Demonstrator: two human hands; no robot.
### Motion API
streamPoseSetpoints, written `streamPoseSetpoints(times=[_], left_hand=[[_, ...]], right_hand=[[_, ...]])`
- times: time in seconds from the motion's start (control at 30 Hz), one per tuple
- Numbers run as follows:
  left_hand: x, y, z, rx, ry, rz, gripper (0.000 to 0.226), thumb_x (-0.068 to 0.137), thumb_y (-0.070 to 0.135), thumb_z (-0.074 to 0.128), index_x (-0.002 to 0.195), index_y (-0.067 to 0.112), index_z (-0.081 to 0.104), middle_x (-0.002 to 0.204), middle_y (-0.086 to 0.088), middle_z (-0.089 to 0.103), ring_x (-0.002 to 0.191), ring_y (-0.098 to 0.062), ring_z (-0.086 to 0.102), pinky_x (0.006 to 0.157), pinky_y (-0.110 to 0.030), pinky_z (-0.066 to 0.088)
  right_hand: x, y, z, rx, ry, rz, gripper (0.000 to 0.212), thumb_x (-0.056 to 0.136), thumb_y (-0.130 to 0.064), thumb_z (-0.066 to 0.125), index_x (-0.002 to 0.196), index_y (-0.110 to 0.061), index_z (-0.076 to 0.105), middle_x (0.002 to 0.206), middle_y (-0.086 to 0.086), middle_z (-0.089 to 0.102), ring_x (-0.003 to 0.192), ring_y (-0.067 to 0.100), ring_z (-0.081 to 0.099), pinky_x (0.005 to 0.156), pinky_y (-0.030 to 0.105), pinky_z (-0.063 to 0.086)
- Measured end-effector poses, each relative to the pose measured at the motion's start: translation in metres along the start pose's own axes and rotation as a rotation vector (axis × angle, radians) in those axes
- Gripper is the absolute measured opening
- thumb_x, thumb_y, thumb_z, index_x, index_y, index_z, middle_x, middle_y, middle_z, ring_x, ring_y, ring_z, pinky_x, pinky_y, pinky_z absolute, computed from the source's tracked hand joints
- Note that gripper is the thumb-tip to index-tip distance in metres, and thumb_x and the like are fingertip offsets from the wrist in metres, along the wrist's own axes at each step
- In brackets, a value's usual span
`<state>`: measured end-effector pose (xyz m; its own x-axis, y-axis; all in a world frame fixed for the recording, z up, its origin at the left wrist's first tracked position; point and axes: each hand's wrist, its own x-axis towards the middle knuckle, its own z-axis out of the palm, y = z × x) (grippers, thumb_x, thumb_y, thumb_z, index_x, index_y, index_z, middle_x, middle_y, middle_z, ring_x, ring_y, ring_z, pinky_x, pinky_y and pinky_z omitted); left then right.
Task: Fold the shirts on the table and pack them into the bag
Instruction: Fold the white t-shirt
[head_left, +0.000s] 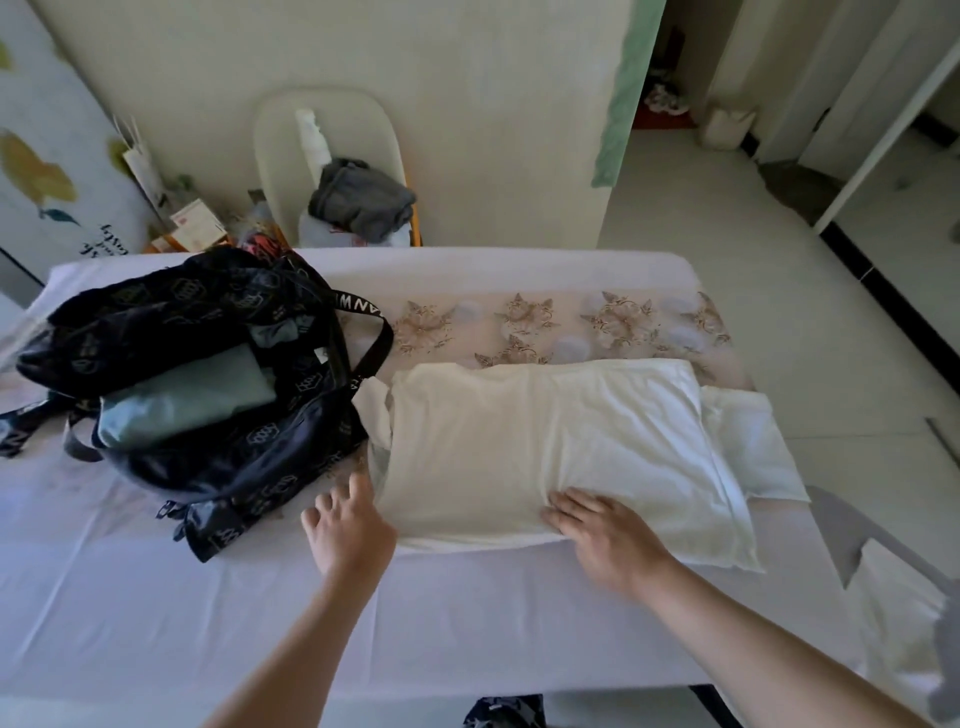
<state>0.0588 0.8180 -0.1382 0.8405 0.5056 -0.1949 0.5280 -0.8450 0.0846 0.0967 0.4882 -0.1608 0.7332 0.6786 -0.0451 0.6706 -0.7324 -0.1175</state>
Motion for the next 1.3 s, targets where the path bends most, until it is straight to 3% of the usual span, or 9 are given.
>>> streamPoseSetpoints(times=[0.17,0.33,0.53,0.7,0.87,0.97,1.07,1.2,1.3], left_hand=[[-0.002,0.028,0.005,-0.184,0.155,0.524,0.068,0.061,-0.002,0.055,0.124,0.021,0.054,0.134,-0.003,0.048,0.126,-0.031,0.043,0.105,-0.047,0.038],[0.004,0.041,0.022,0.121,-0.19,0.602,0.07,0.092,0.045,0.04,0.155,0.03,0.015,0.165,-0.002,0.005,0.15,-0.026,0.003,0.121,-0.046,0.002],[0.01,0.079,0.005,0.143,-0.057,0.436,0.04,0.089,0.041,0.039,0.122,0.023,0.053,0.127,-0.004,0.05,0.118,-0.025,0.045,0.103,-0.038,0.032],[0.015,0.165,0.005,-0.013,-0.027,0.715,0.04,0.095,0.03,0.043,0.134,0.023,0.049,0.136,0.0,0.05,0.123,-0.023,0.045,0.102,-0.037,0.035],[-0.002,0.267,0.022,0.028,-0.198,1.073,0.057,0.102,0.041,0.037,0.155,0.029,0.019,0.165,-0.002,0.005,0.151,-0.023,0.003,0.122,-0.042,0.009],[-0.019,0.31,0.043,0.249,-0.34,1.221,0.073,0.097,0.058,0.04,0.156,0.035,0.004,0.163,-0.002,-0.02,0.15,-0.025,-0.017,0.122,-0.048,-0.003],[-0.033,0.337,0.055,0.3,-0.354,1.245,0.078,0.086,0.06,0.051,0.152,0.032,0.02,0.163,-0.008,-0.005,0.15,-0.029,-0.003,0.119,-0.049,0.006],[-0.031,0.372,0.054,0.17,-0.196,1.299,0.047,0.088,0.044,0.049,0.132,0.026,0.049,0.144,-0.002,0.035,0.132,-0.024,0.031,0.107,-0.041,0.027],[-0.025,0.396,0.053,0.047,-0.248,1.271,0.032,0.095,0.029,0.048,0.126,0.024,0.05,0.132,-0.001,0.043,0.124,-0.023,0.04,0.102,-0.037,0.035]], right_hand=[[0.002,-0.004,-0.012,0.189,0.098,0.064,0.018,0.084,-0.035,0.053,0.078,-0.024,0.067,0.1,-0.01,0.067,0.092,0.018,0.063,0.075,0.033,0.045],[0.021,0.005,-0.005,0.175,-0.037,0.228,0.057,0.09,-0.044,0.039,0.142,-0.023,0.049,0.152,0.007,0.038,0.137,0.023,0.039,0.1,0.041,0.045],[0.011,0.026,-0.01,0.263,-0.074,0.261,0.05,0.095,-0.031,0.052,0.144,-0.024,0.051,0.161,0.003,0.028,0.148,0.018,0.026,0.116,0.034,0.026],[-0.008,0.075,-0.021,0.218,0.013,0.52,0.048,0.095,-0.026,0.053,0.143,-0.023,0.051,0.16,0.008,0.031,0.146,0.026,0.032,0.111,0.043,0.036],[-0.058,0.132,-0.021,0.155,-0.189,0.792,0.061,0.103,-0.035,0.038,0.158,-0.025,0.014,0.167,0.003,0.005,0.153,0.022,0.008,0.119,0.044,0.021],[-0.086,0.157,-0.014,0.239,-0.11,0.794,0.052,0.1,-0.029,0.043,0.151,-0.024,0.037,0.162,0.003,0.027,0.149,0.021,0.024,0.114,0.042,0.029],[-0.097,0.173,-0.021,0.263,0.123,1.006,0.049,0.091,-0.03,0.04,0.137,-0.02,0.054,0.149,0.006,0.045,0.135,0.03,0.044,0.104,0.043,0.035],[-0.103,0.205,-0.014,0.345,0.074,1.468,0.057,0.093,-0.054,0.044,0.136,-0.016,0.044,0.138,0.015,0.053,0.124,0.036,0.05,0.101,0.045,0.036],[-0.101,0.213,-0.022,0.598,0.163,1.62,0.049,0.092,-0.055,0.049,0.111,-0.011,0.06,0.094,0.01,0.067,0.089,0.029,0.06,0.071,0.021,0.044]])
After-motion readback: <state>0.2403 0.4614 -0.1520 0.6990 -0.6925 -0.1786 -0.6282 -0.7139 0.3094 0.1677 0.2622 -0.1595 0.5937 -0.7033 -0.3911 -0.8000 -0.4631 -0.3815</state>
